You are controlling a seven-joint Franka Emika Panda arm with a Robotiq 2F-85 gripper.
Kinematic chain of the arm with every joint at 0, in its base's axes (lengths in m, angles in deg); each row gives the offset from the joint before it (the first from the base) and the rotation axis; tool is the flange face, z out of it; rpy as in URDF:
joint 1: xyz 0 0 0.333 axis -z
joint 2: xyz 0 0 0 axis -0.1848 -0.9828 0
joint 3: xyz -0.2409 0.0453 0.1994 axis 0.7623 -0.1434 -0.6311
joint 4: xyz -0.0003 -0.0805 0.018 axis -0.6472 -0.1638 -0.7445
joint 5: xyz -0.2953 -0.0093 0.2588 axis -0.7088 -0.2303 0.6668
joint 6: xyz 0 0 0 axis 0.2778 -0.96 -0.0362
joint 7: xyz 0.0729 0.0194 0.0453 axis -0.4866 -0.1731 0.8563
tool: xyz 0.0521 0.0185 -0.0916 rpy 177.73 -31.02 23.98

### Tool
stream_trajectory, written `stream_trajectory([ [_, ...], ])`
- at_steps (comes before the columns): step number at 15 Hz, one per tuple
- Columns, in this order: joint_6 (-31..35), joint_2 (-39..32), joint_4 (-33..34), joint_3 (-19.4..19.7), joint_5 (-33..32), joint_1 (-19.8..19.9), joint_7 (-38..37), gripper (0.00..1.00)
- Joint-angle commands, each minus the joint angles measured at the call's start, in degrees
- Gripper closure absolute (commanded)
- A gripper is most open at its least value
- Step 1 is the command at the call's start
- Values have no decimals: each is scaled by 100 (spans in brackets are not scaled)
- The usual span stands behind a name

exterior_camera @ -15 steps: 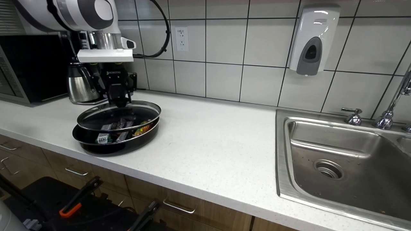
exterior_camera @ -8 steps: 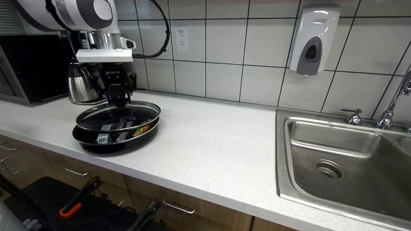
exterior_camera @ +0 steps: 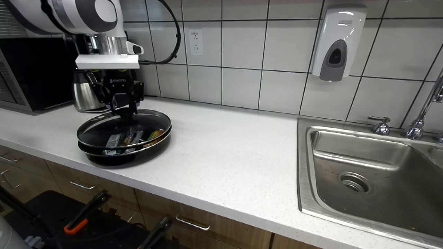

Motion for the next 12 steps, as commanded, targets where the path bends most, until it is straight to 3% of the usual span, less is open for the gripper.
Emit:
stream_trajectory([
  [1,-148,482,-254,-51,193,-81,41,61],
  [12,215,542,-454,-13,-101,-20,-506,61],
])
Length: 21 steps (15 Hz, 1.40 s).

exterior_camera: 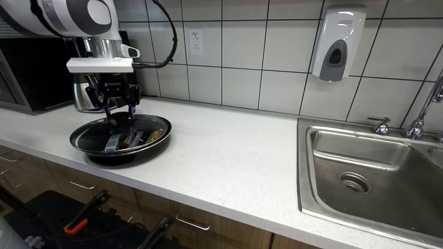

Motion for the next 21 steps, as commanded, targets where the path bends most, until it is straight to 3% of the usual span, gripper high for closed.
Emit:
stream_trajectory([
  [1,186,348,-133,-12,-208,100,-418,61],
  [21,245,300,-99,26,8,26,-340,61],
])
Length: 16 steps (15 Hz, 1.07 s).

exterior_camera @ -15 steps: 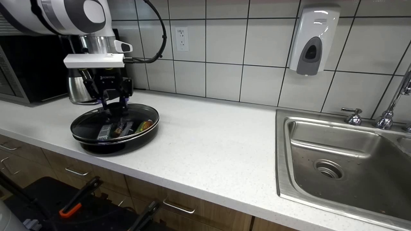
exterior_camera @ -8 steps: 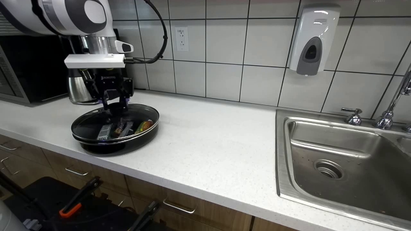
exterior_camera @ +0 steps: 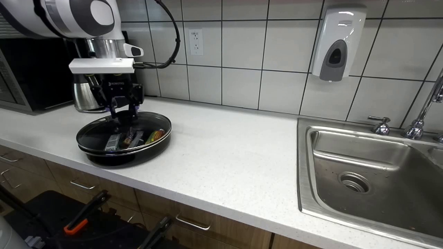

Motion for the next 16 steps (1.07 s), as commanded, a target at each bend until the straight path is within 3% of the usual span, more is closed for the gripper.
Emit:
stream_trajectory([
  [1,-6,305,-58,-50,84,-26,22,61],
  [7,-8,240,-26,-62,92,-66,83,61],
  [9,-33,240,-18,-53,72,-63,88,11],
  [12,-4,324,0,-30,107,-57,86,1],
  [16,11,450,28,19,75,-28,24,0],
])
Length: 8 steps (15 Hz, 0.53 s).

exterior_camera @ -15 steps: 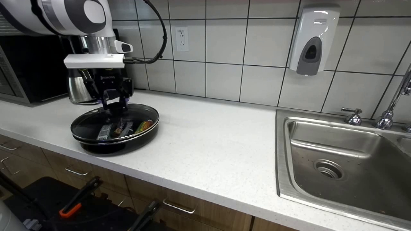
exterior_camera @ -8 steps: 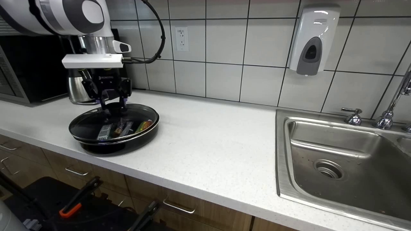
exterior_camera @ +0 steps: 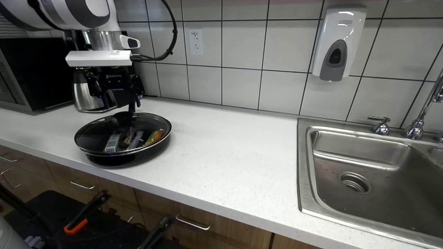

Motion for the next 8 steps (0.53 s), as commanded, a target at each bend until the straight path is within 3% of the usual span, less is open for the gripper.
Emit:
stream_trajectory([
  [1,7,268,-29,52,5,80,-50,0],
  [8,-172,415,-28,268,-77,357,-447,0],
])
